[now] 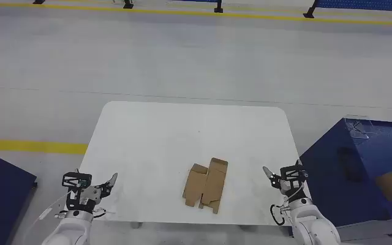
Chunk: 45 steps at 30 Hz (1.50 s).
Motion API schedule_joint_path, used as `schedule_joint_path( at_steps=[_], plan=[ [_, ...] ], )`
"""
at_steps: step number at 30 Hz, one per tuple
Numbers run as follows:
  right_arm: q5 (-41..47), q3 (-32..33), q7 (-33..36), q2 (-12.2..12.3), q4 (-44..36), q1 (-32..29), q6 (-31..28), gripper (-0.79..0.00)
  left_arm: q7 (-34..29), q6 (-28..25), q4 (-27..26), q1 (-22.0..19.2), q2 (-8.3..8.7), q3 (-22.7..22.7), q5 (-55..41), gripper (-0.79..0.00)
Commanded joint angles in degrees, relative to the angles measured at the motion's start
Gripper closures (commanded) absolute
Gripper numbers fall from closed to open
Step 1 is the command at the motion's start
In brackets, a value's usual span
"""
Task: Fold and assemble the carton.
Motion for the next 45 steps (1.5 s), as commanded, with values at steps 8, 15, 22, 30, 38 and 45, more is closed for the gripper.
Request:
schedule_joint_path(
  at_steps=[8,15,22,30,38,45],
  plan=[
    [0.00,0.00,0.00,0.00,0.00,0.00,0.00,-0.784,0.00,0.00,0.00,0.00,0.00,0.00,0.00,-0.784],
    [0.00,0.00,0.00,0.00,0.00,0.00,0.00,-0.785,-10.52,-10.00,-4.35,-2.10,-0.27,1.06,-19.12,-0.785],
    [0.00,0.00,0.00,0.00,0.00,0.00,0.00,-0.785,-48.56,-15.98,0.50,-17.69,0.03,4.71,-65.42,-0.785],
    [0.00,0.00,0.00,0.00,0.00,0.00,0.00,-0.785,-67.68,-7.29,21.38,-40.75,-1.55,19.13,-80.32,-0.785],
    [0.00,0.00,0.00,0.00,0.00,0.00,0.00,-0.785,-69.95,-9.72,36.43,-53.15,-4.95,34.16,-78.21,-0.785],
    [0.00,0.00,0.00,0.00,0.00,0.00,0.00,-0.785,-66.82,-10.94,45.96,-58.85,-8.16,43.67,-74.48,-0.610]
  ],
)
